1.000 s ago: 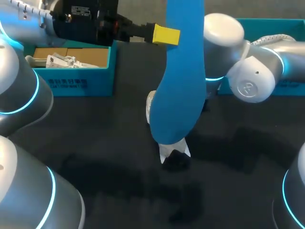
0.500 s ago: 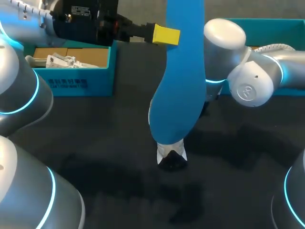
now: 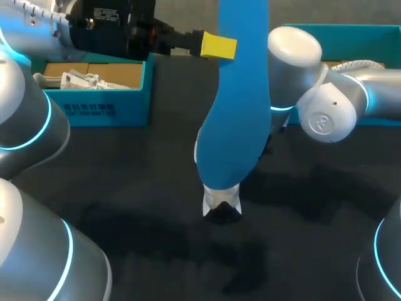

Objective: Take the shoe out of the shoebox, open the shoe tongue, remove and reinsert the insole, then place the shoe into the shoebox

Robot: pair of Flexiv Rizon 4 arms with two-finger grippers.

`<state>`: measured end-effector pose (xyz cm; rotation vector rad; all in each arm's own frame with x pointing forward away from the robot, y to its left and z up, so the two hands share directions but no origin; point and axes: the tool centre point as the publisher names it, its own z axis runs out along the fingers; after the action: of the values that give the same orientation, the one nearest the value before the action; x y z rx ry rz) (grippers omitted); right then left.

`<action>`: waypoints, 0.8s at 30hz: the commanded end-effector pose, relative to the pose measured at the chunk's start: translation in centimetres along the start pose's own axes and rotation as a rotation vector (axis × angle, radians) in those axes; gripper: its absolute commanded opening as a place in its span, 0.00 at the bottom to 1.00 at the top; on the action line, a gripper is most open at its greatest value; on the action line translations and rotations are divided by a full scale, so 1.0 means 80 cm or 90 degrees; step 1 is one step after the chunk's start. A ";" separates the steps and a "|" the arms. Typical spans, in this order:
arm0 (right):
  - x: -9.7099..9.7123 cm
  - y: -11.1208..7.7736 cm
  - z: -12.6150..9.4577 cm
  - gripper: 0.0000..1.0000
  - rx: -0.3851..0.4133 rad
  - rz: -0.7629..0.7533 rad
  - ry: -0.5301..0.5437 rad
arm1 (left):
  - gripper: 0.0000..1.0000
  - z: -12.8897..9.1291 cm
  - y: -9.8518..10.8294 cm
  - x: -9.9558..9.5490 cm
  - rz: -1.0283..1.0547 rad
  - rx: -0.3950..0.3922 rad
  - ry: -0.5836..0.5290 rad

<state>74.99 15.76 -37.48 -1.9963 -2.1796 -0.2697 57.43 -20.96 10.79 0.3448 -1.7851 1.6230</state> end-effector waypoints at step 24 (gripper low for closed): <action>0.006 -0.007 -0.047 1.00 -0.073 0.001 0.090 | 0.00 0.001 0.000 -0.001 0.000 -0.001 0.000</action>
<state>74.46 15.11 -33.64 -1.9696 -2.1199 -0.5282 57.43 -20.96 10.79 0.3448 -1.7851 1.6230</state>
